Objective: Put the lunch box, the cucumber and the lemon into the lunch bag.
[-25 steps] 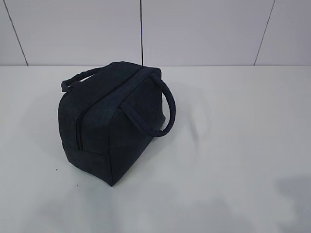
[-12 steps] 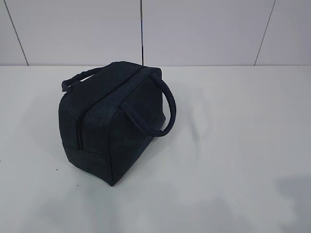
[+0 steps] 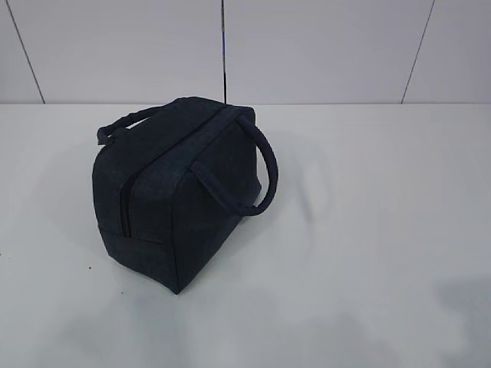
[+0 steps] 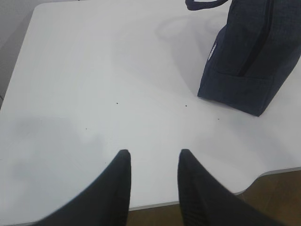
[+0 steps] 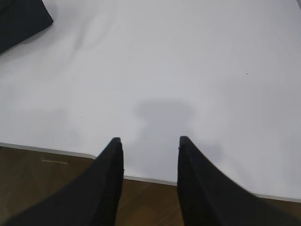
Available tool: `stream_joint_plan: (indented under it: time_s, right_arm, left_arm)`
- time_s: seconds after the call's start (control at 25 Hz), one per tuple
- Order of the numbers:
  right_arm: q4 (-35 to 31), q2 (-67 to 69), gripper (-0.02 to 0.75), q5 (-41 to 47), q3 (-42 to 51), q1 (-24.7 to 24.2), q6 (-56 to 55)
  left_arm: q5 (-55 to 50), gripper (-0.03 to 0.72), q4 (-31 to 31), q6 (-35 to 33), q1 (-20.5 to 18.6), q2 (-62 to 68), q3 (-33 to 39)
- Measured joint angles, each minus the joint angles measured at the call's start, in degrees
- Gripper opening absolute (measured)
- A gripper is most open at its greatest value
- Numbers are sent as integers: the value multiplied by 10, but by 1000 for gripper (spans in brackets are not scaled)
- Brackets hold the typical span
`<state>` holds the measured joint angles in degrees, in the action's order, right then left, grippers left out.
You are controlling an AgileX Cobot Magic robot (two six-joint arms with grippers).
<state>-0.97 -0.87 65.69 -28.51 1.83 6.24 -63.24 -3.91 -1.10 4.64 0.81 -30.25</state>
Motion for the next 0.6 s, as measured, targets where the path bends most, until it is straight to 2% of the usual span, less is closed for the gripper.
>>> stream_joint_plan:
  time_s: [0.6]
  right_arm:
    - [0,0,313,0,0,0,0]
  left_arm:
    - [0,244,0,0,0,0,0]
